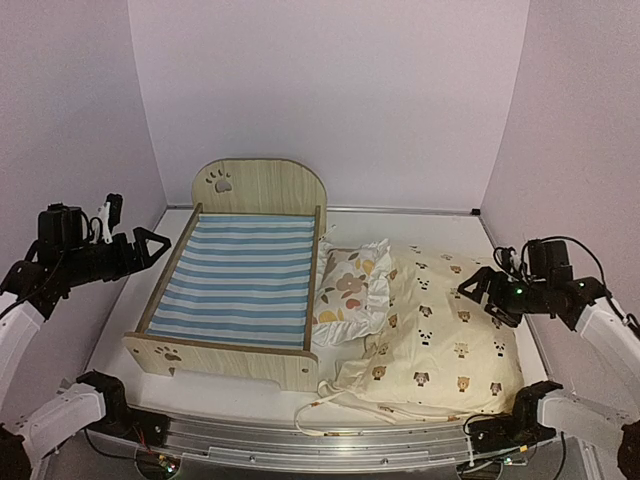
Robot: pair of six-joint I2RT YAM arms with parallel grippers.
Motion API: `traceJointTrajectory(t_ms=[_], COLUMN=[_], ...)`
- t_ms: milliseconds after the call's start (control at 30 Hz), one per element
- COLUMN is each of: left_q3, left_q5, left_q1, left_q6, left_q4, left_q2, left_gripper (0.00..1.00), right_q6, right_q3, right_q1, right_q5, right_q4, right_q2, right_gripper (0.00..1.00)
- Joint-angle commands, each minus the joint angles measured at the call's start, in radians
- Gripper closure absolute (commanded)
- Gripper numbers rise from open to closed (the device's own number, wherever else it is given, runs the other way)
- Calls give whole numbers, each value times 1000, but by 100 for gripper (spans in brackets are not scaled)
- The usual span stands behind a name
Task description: Set up the pet bed
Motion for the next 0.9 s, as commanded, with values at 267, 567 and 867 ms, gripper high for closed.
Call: traceJointTrajectory(t_ms=[267, 567, 867], left_q3=[-9, -11, -11], left_q5=[0, -15, -24], left_q1=[3, 3, 3], left_q6=[9, 4, 1], left_q4=[1, -2, -6], left_q2=[-46, -57, -63], left_gripper=[1, 1, 1], right_q6=[-65, -98, -123], right_q3=[119, 48, 4], right_q1=[5, 17, 22], right_q5=[328, 183, 157], right_q4=[-284, -117, 19], right_q2=[166, 437, 505], right_gripper=[2, 2, 66])
